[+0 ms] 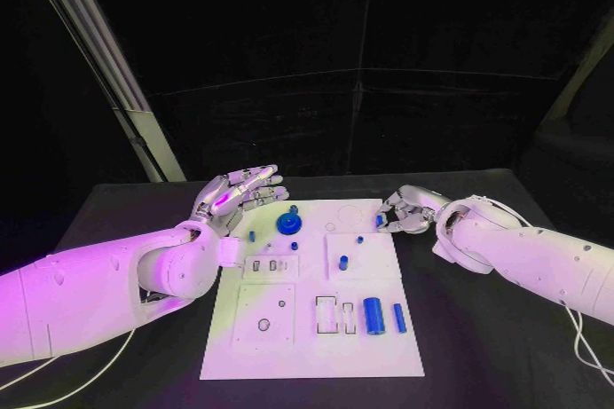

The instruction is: Assemble the parts on the task board

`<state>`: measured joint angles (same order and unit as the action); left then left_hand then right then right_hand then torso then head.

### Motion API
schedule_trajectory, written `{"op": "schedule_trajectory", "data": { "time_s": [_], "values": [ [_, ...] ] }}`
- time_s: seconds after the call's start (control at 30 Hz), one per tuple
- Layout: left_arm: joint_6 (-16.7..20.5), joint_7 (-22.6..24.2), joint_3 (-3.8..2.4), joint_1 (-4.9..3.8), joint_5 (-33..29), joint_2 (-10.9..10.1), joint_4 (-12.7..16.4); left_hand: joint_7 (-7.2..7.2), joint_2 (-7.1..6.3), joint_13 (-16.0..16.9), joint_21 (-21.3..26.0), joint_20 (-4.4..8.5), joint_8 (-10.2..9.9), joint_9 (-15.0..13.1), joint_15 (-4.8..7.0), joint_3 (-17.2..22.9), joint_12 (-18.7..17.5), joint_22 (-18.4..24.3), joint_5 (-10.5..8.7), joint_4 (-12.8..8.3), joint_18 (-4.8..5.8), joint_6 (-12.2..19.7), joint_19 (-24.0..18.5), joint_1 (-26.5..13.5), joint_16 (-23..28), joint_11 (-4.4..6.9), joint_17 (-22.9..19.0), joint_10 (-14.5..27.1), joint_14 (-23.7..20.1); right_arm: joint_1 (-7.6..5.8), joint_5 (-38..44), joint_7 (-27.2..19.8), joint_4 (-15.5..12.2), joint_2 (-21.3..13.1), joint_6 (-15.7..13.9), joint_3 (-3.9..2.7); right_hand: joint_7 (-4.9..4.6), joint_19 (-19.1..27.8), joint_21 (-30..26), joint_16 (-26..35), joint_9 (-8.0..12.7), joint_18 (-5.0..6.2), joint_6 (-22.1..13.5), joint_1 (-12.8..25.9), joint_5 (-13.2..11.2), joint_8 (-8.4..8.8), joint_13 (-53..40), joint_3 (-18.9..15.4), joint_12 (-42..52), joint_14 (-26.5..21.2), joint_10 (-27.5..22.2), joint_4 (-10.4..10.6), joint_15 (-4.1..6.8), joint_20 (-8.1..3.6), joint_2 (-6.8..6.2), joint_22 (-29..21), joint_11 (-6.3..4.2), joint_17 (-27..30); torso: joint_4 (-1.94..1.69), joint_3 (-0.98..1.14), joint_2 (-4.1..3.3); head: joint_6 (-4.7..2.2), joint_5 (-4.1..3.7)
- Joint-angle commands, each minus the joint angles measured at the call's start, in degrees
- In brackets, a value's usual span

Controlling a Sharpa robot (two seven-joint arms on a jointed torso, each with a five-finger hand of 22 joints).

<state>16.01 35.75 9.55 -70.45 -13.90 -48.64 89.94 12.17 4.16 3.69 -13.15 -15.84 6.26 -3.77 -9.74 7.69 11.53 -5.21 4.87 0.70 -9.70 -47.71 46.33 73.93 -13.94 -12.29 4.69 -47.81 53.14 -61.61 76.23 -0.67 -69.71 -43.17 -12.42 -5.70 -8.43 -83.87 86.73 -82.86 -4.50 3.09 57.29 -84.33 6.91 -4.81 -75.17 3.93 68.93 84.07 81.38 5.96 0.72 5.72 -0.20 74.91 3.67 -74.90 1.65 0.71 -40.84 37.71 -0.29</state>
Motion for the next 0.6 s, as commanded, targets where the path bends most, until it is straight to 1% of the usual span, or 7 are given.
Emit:
{"op": "schedule_trajectory", "data": {
  "time_s": [0.03,0.2,0.33,0.6],
  "values": [
    [-0.74,0.31,-0.05,-0.07,0.09,0.05,0.03,2.65,0.18,-0.03,0.21,-0.06,-0.09,-0.02,0.1,0.09,0.25,0.06,-0.07,-0.16,-0.77,-0.24,0.42,0.23,-0.34,0.14,-0.05,-0.3,0.45,-0.08,0.33,0.18,0.06,0.13,-0.19,-0.01,0.16,0.06,-0.08,-0.09,-0.05,-0.97,0.63,-0.06,-0.22,-0.33,0.29,0.45,-0.01,3.05,0.4,-0.15,0.38,-0.34,0.61,5.82,-0.64,-0.64,0.04,0.03,0.0,0.02,0.07],
    [-0.76,0.28,-0.05,-0.07,0.09,0.06,0.03,2.65,0.18,-0.03,0.21,-0.06,-0.09,-0.02,0.1,0.09,0.25,0.06,-0.07,-0.16,-0.77,-0.24,0.42,0.23,-0.34,0.14,-0.05,-0.3,0.45,-0.07,0.33,0.52,0.18,0.32,-0.72,-0.02,0.23,0.0,-0.04,-0.07,-0.06,-0.99,0.94,0.07,-0.28,-0.37,0.07,0.57,0.28,3.05,0.55,-0.19,0.42,-0.38,0.7,5.91,-0.7,-0.6,0.05,0.03,-0.02,0.0,0.12],
    [-0.78,0.26,-0.05,-0.07,0.09,0.06,-0.01,2.65,0.18,-0.03,0.22,-0.06,-0.1,-0.02,0.1,0.12,0.25,0.07,-0.07,-0.18,-0.77,-0.24,0.42,0.22,-0.34,0.14,-0.06,-0.3,0.45,-0.06,0.62,0.82,0.24,0.54,-0.85,-0.02,0.21,0.01,-0.06,-0.04,0.02,-0.98,0.82,0.26,-0.37,-0.2,0.11,0.53,0.21,3.04,0.54,-0.26,0.44,-0.41,0.48,5.88,-0.71,-0.56,0.06,0.06,0.0,0.01,0.14],
    [-0.86,0.18,-0.05,-0.07,0.09,0.05,-0.03,2.66,0.19,-0.04,0.23,-0.05,-0.11,-0.01,0.1,0.2,0.25,0.09,-0.07,-0.24,-0.76,-0.24,0.44,0.22,-0.34,0.14,-0.07,-0.29,0.46,-0.03,0.85,1.03,0.28,0.76,-0.99,-0.02,0.25,-0.02,-0.04,-0.05,0.03,-0.99,0.96,0.36,-0.42,-0.2,0.04,0.58,0.31,3.05,0.59,-0.29,0.45,-0.42,0.49,5.92,-0.73,-0.59,0.06,0.03,-0.01,0.01,0.14]
  ]
}}
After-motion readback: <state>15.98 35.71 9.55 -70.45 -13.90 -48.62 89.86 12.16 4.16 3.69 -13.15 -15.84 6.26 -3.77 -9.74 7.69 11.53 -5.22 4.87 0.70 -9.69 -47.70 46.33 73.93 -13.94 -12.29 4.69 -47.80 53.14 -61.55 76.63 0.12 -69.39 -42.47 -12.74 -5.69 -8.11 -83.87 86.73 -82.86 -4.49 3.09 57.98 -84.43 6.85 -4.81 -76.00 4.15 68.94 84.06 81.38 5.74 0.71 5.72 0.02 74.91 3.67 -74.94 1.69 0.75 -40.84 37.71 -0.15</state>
